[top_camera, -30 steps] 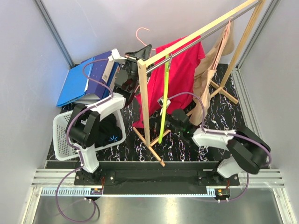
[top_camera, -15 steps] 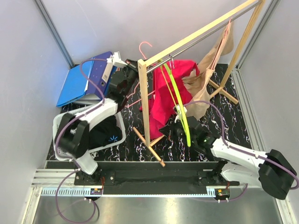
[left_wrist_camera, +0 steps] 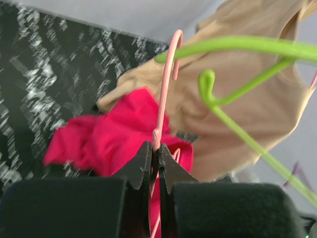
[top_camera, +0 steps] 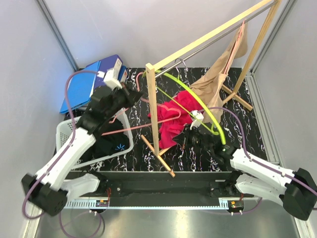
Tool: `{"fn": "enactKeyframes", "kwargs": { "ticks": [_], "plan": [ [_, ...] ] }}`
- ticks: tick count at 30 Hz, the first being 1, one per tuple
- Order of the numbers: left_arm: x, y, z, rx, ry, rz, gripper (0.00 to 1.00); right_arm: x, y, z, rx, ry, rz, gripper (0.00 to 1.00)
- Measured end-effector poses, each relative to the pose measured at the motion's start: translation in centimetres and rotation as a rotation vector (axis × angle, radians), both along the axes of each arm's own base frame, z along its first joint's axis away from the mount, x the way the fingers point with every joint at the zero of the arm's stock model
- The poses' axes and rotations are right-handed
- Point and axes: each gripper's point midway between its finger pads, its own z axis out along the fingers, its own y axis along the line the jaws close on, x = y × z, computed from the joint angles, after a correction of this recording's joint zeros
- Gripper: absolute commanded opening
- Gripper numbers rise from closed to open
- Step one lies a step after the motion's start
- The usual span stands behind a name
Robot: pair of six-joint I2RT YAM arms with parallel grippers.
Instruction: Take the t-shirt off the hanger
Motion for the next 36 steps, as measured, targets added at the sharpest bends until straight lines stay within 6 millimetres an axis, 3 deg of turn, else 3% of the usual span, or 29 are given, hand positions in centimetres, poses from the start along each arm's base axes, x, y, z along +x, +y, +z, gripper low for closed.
{"fn": "enactKeyframes", "kwargs": {
  "ticks": [6, 13, 16, 21, 22, 27, 30, 36],
  "plan": [
    [-5.0, 4.3, -0.5, 0.121, 0.017, 0.050, 0.00, -0.5, -0.5, 2.3, 0.036, -0.027, -0.002, 0.00],
    [-8.8, 9.1, -1.1, 0.228, 0.033, 0.165, 0.00, -1.0, -1.1, 1.2, -0.003, 0.011, -0.004, 0.00],
    [-10.1, 11.7, -1.0, 0.271, 0.056, 0.255, 0.00, -1.2, -1.3, 0.9, -0.013, 0.024, -0.005, 0.00],
    [-10.1, 13.7, 0.1, 0.309, 0.062, 0.349, 0.00, -1.4, -1.5, 0.8, -0.018, 0.038, -0.008, 0.08],
    [-9.9, 13.9, 0.4, 0.319, 0.065, 0.367, 0.00, -1.5, -1.5, 0.9, -0.018, 0.042, -0.009, 0.11],
    [-8.4, 14.6, 0.9, 0.381, 0.075, 0.420, 0.00, -1.6, -1.5, 1.3, -0.011, 0.048, -0.012, 0.62],
    [-7.5, 14.3, 0.8, 0.400, 0.072, 0.401, 0.00, -1.8, -1.8, 2.0, -0.016, 0.048, -0.012, 0.79],
    [-3.6, 12.4, 2.3, 0.279, 0.065, 0.296, 0.00, -1.7, -2.6, 4.3, 0.038, 0.029, -0.039, 0.93]
  ]
}}
